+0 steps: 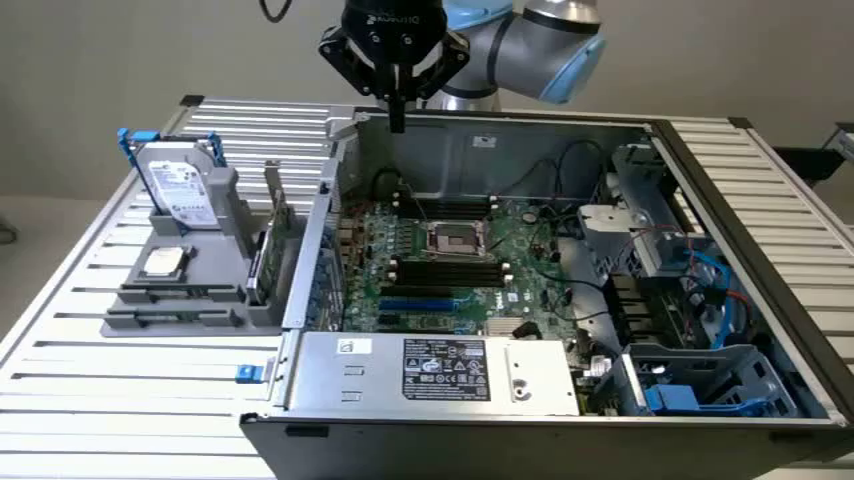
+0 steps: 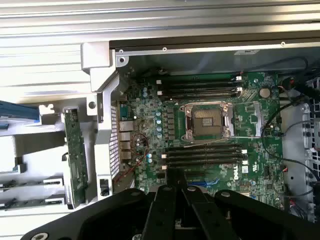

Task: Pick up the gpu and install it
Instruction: 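Reach for the gpu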

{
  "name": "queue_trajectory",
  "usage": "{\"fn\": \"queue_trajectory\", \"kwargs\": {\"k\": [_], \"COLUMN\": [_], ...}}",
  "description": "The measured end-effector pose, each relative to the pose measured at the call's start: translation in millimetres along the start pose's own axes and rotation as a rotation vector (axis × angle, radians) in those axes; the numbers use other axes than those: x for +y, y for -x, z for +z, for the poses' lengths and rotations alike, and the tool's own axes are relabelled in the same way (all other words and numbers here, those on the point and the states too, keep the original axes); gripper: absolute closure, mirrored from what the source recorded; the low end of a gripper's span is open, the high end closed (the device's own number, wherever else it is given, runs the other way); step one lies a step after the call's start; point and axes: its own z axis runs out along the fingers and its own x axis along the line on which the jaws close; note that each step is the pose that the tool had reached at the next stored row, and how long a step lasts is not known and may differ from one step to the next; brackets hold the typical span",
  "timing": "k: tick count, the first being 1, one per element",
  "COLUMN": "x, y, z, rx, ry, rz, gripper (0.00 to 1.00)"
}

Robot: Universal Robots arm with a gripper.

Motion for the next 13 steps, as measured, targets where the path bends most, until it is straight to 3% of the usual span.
{"fn": "queue_trajectory", "kwargs": {"k": [13], "x": [0.0], "y": [0.0], "z": [-0.1], "rx": [0.0001], "ry": [0.0000], "rz": [0.000], "gripper": [0.89]}}
